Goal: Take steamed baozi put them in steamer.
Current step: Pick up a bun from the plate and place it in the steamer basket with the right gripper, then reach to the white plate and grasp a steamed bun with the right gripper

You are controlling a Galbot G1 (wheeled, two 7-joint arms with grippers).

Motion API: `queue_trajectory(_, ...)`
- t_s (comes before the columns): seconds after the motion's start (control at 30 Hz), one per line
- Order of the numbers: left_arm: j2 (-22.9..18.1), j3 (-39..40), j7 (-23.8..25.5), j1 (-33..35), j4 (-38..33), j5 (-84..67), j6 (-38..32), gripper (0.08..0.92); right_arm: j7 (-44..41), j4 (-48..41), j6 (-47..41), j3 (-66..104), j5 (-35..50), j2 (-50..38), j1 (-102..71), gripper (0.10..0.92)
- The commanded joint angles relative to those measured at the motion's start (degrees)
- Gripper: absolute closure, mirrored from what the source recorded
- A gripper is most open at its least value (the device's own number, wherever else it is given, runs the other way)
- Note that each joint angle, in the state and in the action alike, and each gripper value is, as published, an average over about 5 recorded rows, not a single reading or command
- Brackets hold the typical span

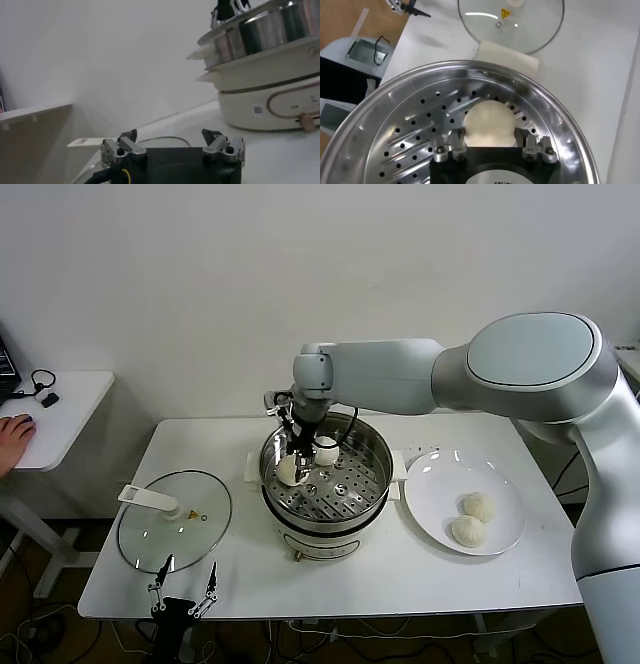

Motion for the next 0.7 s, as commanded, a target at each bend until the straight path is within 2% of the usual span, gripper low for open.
queue_trajectory(0.03, 0.01, -0.1, -0.01, -0.04, 0.07, -0.07, -0.03, 0.177, 1.45, -1.04, 0.11, 1.14, -0.41, 0.38, -1.12, 0.341)
queue_trajectory(0.23, -0.1, -0.16, -0.01, 0.24, -0.18, -0.06, -0.06, 0.177, 0.51, 1.84, 0.73, -0.18, 1.08, -2.77, 4.06, 0.217)
queue_trajectory(0.53, -0.32, 0.0, 0.06, 0.72, -0.93, 0.34, 0.17, 0.177, -2.2, 13.39, 1.86, -4.04, 3.46, -12.9, 15.21, 0.202)
queue_trajectory(0.7, -0.44, 0.19, 0.07, 1.17, -1.52, 0.69, 0.3, 0.177, -4.49, 17.5, 3.84, -7.46, 2.17, -21.5, 20.19, 0.203)
